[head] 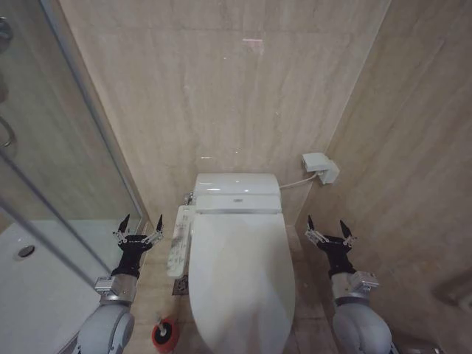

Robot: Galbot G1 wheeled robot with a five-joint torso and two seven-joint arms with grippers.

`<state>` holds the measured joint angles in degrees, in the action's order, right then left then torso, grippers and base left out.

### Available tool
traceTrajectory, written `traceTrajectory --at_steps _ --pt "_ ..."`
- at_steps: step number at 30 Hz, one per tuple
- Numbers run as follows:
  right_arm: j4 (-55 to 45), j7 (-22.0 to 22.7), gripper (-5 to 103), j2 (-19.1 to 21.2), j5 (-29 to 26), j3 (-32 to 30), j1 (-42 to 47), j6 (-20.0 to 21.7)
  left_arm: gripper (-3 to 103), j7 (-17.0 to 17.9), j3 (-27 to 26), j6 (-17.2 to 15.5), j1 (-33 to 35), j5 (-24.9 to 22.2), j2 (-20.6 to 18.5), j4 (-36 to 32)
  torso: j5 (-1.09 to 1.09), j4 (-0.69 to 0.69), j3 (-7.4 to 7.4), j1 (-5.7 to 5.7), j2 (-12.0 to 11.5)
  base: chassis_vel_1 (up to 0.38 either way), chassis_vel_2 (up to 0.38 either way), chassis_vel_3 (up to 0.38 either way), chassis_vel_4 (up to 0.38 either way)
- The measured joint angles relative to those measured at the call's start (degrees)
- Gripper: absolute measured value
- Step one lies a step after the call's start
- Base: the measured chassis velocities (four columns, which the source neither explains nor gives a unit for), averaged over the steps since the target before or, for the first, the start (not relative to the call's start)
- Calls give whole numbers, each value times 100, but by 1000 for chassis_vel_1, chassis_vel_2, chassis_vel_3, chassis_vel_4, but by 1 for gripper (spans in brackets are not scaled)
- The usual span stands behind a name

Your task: Open the toilet lid, clean the toilet bowl with a toilet brush, close the toilet lid, and flush.

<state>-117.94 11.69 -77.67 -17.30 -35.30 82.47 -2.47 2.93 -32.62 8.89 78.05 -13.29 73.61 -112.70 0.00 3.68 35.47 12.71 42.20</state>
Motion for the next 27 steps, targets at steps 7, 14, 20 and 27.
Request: traceTrajectory --at_steps 7,14,20,27 --pt "0 0 100 -1 0 0 2 0 100 -25 21 25 -7 36 29 32 0 -2 -3 -8 1 -8 15 2 -20" --pt "0 0 100 -1 0 0 3 0 100 -34 30 108 -2 167 71 132 0 -2 -3 -9 3 36 -15 -44 11" --pt "0 0 100 -1 0 0 3 0 100 -36 -18 169 10 196 111 220 0 -2 -3 -8 3 -11 3 7 -8" --pt "0 0 100 -1 0 0 1 0 100 -35 -79 192 6 176 105 246 0 -3 -1 -4 1 -50 45 59 -44"
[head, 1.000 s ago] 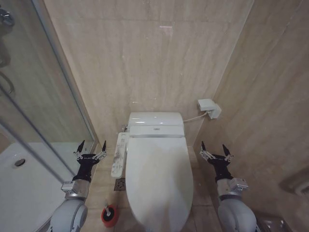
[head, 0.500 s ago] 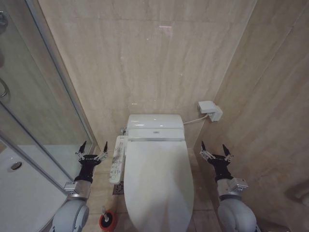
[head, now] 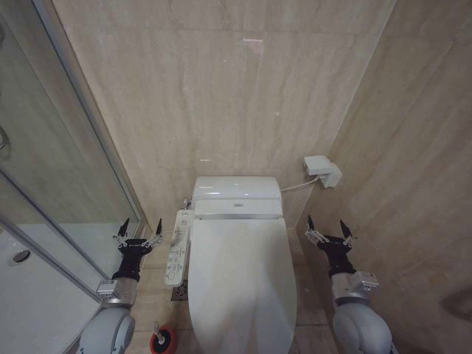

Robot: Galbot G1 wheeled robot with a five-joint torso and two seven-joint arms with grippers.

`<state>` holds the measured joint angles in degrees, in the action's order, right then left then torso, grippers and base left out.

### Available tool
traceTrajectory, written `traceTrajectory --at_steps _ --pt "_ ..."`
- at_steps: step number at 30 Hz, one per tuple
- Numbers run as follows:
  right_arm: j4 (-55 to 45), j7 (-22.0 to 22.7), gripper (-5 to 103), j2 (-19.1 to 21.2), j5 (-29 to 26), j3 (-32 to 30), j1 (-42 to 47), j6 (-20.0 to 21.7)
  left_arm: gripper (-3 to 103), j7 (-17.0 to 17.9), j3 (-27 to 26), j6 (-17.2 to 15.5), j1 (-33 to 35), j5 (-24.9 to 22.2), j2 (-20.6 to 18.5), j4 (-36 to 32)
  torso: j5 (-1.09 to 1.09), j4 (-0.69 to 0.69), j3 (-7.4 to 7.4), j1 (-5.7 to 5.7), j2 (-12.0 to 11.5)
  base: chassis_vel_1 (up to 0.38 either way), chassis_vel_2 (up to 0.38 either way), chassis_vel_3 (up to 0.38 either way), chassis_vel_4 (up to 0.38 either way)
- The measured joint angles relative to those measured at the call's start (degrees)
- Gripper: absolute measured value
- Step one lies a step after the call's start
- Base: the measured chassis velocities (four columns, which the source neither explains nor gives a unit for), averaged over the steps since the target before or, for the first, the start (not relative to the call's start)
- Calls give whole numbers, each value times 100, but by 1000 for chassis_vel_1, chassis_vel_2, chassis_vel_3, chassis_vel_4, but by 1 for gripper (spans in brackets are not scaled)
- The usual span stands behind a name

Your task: Open the toilet lid, clean the toilet bowl with a toilet brush, close the toilet lid, and flush.

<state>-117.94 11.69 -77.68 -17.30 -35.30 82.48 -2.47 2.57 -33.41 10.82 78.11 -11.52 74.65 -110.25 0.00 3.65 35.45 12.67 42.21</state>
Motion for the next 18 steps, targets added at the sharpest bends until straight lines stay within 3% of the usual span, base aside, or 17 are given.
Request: traceTrajectory --at_steps 18 --pt "0 0 100 0 0 0 2 0 100 -12 64 -9 -51 15 -12 66 0 1 -1 -4 1 -11 13 13 -12"
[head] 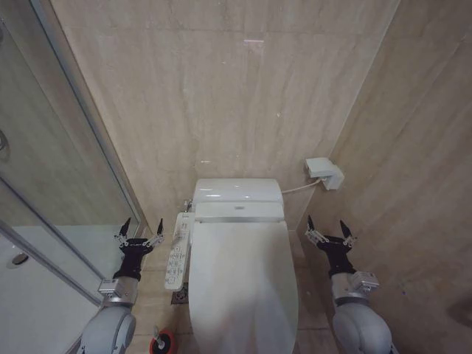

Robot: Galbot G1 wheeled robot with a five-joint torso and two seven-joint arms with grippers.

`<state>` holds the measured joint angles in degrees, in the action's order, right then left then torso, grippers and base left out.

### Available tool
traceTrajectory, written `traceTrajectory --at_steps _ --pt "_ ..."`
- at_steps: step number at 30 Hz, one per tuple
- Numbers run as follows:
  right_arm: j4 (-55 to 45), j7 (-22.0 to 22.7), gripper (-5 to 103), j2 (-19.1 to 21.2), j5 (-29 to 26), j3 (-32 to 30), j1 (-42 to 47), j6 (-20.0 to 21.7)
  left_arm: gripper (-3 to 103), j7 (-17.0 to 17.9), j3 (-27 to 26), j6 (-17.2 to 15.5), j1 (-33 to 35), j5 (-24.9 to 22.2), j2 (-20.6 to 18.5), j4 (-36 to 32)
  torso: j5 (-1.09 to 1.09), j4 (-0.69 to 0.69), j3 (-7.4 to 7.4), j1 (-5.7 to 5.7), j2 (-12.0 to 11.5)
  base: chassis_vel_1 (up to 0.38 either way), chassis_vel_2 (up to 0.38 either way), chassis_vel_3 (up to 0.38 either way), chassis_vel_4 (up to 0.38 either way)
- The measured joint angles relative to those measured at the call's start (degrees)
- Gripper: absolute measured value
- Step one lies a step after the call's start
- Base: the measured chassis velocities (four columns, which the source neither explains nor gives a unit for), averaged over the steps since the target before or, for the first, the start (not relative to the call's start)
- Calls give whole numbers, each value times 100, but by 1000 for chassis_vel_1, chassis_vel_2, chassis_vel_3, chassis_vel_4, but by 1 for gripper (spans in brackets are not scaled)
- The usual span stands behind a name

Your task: Open the toilet lid, clean the toilet bowl with a toilet brush, close the toilet lid, and flush.

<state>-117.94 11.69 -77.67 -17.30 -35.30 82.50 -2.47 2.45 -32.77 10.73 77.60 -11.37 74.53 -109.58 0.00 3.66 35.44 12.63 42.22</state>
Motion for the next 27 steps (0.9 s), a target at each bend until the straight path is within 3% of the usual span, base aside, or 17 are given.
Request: traceTrajectory --at_steps 27 --pt "0 0 100 0 0 0 -1 0 100 -14 43 3 -106 -8 -29 124 0 0 1 4 0 -41 41 33 -36"
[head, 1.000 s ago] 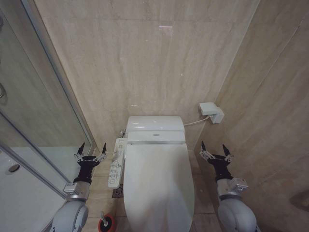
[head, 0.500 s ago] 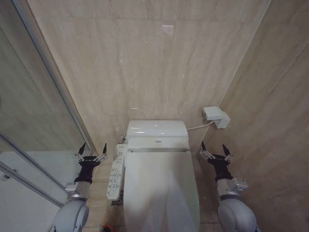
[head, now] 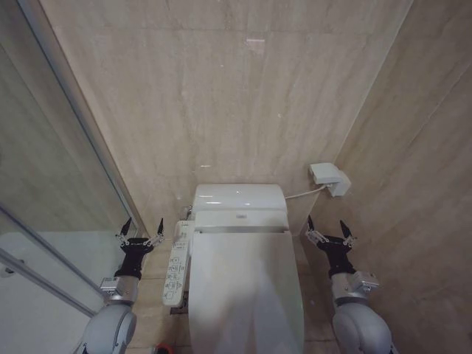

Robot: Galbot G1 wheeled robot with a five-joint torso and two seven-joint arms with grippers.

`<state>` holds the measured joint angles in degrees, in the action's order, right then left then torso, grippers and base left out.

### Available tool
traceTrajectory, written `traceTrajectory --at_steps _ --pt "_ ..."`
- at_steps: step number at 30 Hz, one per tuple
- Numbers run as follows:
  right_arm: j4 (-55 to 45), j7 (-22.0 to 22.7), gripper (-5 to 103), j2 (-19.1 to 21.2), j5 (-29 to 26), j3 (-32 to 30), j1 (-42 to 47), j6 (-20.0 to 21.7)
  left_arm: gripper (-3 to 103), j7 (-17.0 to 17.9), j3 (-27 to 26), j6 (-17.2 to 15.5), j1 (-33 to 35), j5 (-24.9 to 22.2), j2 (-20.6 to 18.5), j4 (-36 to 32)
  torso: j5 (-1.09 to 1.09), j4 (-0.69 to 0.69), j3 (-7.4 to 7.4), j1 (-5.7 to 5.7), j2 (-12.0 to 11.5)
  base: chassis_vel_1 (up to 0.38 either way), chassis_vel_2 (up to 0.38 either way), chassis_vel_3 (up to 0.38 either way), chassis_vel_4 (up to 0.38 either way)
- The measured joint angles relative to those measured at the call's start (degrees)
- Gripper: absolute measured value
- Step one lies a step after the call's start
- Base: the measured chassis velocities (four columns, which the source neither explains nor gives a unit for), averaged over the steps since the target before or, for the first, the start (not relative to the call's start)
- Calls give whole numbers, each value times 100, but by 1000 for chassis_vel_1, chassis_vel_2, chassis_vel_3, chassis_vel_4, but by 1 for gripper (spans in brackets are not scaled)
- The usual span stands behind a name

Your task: Open the toilet lid, clean the toilet bowl with a toilet brush, close the toilet lid, and flush.

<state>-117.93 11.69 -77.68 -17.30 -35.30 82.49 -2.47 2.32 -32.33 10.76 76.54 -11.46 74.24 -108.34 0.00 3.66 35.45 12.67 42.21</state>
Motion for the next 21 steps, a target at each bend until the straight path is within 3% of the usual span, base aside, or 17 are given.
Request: traceTrajectory --at_steps 10,19,20,21 --pt "0 0 100 0 0 0 2 0 100 -4 -8 55 -391 -279 -278 587 1 0 -1 -3 0 -7 4 3 -5" --pt "0 0 100 0 0 0 1 0 100 -282 224 203 -1529 -792 -805 1814 1 2 0 -2 0 0 0 0 0" --pt "0 0 100 0 0 0 1 0 85 -316 273 212 -1644 -819 -851 1900 0 0 0 -2 0 0 0 0 0" --pt "0 0 100 0 0 0 1 0 85 -353 357 224 -1807 -867 -907 2029 0 0 0 -2 0 0 0 0 0"
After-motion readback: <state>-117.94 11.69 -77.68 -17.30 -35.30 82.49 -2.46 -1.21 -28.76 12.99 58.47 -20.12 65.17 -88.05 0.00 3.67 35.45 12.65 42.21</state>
